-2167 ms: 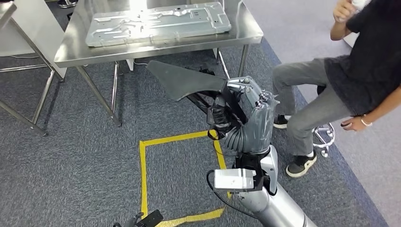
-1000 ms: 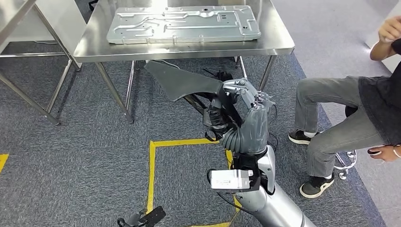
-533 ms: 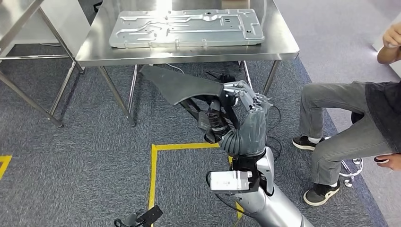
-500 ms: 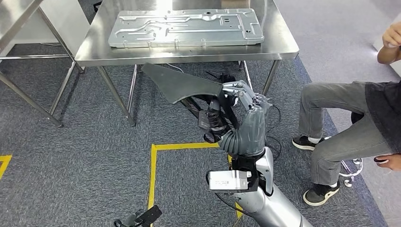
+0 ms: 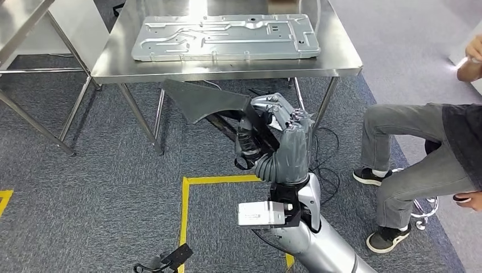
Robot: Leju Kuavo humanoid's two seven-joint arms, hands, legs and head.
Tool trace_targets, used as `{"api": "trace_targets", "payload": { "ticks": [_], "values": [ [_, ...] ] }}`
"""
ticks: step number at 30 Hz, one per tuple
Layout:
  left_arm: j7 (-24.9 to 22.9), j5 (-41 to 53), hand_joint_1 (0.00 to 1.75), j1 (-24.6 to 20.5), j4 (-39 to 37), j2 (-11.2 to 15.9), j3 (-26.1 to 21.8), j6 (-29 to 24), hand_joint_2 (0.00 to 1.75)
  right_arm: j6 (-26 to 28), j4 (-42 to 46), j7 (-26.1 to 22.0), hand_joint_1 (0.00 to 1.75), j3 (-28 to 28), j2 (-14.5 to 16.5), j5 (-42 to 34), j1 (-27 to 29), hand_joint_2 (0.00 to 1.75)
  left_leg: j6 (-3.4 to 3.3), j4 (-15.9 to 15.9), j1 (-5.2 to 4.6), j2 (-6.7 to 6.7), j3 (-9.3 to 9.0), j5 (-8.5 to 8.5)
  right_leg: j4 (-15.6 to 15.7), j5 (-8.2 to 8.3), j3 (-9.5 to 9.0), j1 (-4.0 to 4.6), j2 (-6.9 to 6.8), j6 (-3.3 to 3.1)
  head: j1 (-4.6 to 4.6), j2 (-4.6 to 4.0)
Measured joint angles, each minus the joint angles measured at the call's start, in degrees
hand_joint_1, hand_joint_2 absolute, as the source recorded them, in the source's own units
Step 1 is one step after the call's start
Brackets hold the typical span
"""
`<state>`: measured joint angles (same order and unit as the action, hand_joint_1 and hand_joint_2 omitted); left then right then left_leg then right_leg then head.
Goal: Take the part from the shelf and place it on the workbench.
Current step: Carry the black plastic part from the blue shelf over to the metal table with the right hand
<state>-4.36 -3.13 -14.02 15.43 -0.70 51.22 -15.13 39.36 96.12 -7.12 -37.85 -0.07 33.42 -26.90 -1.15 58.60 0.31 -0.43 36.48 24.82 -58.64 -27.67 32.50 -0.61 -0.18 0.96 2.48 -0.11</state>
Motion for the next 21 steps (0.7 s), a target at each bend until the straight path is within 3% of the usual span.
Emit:
{"api": "trace_targets", "payload": {
  "ticks": [2, 5, 6, 7, 8, 10, 11, 13, 17, 18, 21],
  "values": [
    [-0.1, 0.0, 0.0, -0.2, 0.0, -0.1, 0.0, -0.1, 1.75, 0.0, -0.1, 0.0, 1.75, 0.0, 0.1, 0.0, -0.2, 1.75, -0.69, -0.6, 0.3, 0.04, -0.71, 0.0, -2.3, -1.44, 0.95, 0.03, 0.02, 0.43, -0.11, 0.0],
    [-0.1, 0.0, 0.0, -0.6, 0.0, -0.3, 0.0, -0.2, 1.75, 0.0, -0.4, 0.0, 1.75, -0.1, 0.1, 0.5, -0.4, 1.75, -1.43, -0.8, 0.28, 0.0, -1.3, 0.36, -12.6, -5.45, 6.59, -0.02, 0.07, 0.61, -0.23, 0.0],
    [-0.2, 0.0, 0.0, -0.6, 0.0, -0.3, 0.0, -0.2, 1.75, 0.0, -0.6, 0.0, 1.75, -0.2, 0.1, 0.7, -0.4, 1.75, -1.49, -0.7, 0.23, -0.04, -1.44, 0.57, -15.1, -5.7, 8.32, -0.02, 0.07, 0.63, -0.22, 0.0],
    [-0.3, 0.0, 0.0, -0.7, 0.0, -0.4, 0.0, -0.2, 1.75, 0.0, -0.8, 0.0, 1.75, -0.3, 0.1, 0.8, -0.4, 1.75, -1.5, -0.6, 0.21, -0.11, -1.62, 0.82, -15.6, -4.82, 9.13, -0.02, 0.07, 0.63, -0.23, 0.0],
    [-0.4, 0.0, 0.0, -0.7, 0.0, -0.4, 0.0, -0.1, 1.75, 0.0, -1.0, 0.1, 1.75, -0.4, 0.1, 1.0, -0.5, 1.75, -1.44, -0.5, 0.2, -0.2, -1.86, 1.11, -13.9, -2.9, 8.84, -0.04, 0.07, 0.57, -0.23, 0.0],
    [-0.5, 0.0, 0.0, -1.0, 0.0, -0.5, 0.0, 0.0, 1.75, 0.0, -1.2, 0.1, 1.75, -0.6, 0.1, 1.2, -0.7, 1.75, -1.13, -0.1, 0.16, -0.4, -2.33, 1.84, -6.8, 1.51, 6.11, -0.04, 0.08, 0.32, -0.23, 0.0],
    [-0.5, 0.0, 0.0, -1.2, 0.0, -0.5, 0.0, 0.0, 1.75, 0.0, -1.3, 0.1, 1.75, -0.6, 0.2, 1.3, -0.9, 1.75, -0.87, 0.2, 0.06, -0.48, -2.39, 2.18, -3.7, 2.6, 4.76, 0.02, 0.1, 0.17, -0.22, 0.0],
    [-0.6, 0.0, 0.0, -1.5, 0.0, -0.6, 0.0, 0.1, 1.75, 0.0, -1.5, 0.2, 1.75, -0.7, 0.2, 1.4, -1.1, 1.75, -0.28, 0.4, -0.07, -0.55, -2.29, 2.49, -1.3, 2.62, 3.6, 0.22, 0.22, -0.11, -0.18, 0.0],
    [-0.7, 0.0, 0.0, -1.7, 0.0, -0.7, -0.1, 0.2, 1.75, 0.0, -1.8, 0.4, 1.75, -0.8, 0.4, 1.4, -1.3, 1.75, 0.91, 1.9, 0.08, -0.36, -1.58, 3.63, -0.4, 2.56, 2.84, -0.07, 0.24, -1.13, -0.03, 0.0],
    [-0.7, 0.0, 0.0, -1.8, 0.0, -0.7, -0.1, 0.2, 1.75, 0.0, -1.8, 0.4, 1.75, -0.8, 0.5, 1.4, -1.4, 1.75, 1.23, 4.3, 0.17, -0.26, -0.4, 4.71, -0.2, 2.48, 2.52, -0.2, 0.16, -1.41, 0.07, 0.0],
    [-1.0, 0.5, 0.0, -2.0, 0.0, -0.7, -0.4, 0.7, 1.75, 0.0, -2.1, 0.4, 1.75, -0.8, 0.7, 2.7, -1.5, 1.75, 1.91, 14.2, 0.43, -0.07, 5.47, 7.57, -0.2, 1.96, 2.06, -0.12, 0.11, -1.89, 0.24, 0.0]
  ]
}}
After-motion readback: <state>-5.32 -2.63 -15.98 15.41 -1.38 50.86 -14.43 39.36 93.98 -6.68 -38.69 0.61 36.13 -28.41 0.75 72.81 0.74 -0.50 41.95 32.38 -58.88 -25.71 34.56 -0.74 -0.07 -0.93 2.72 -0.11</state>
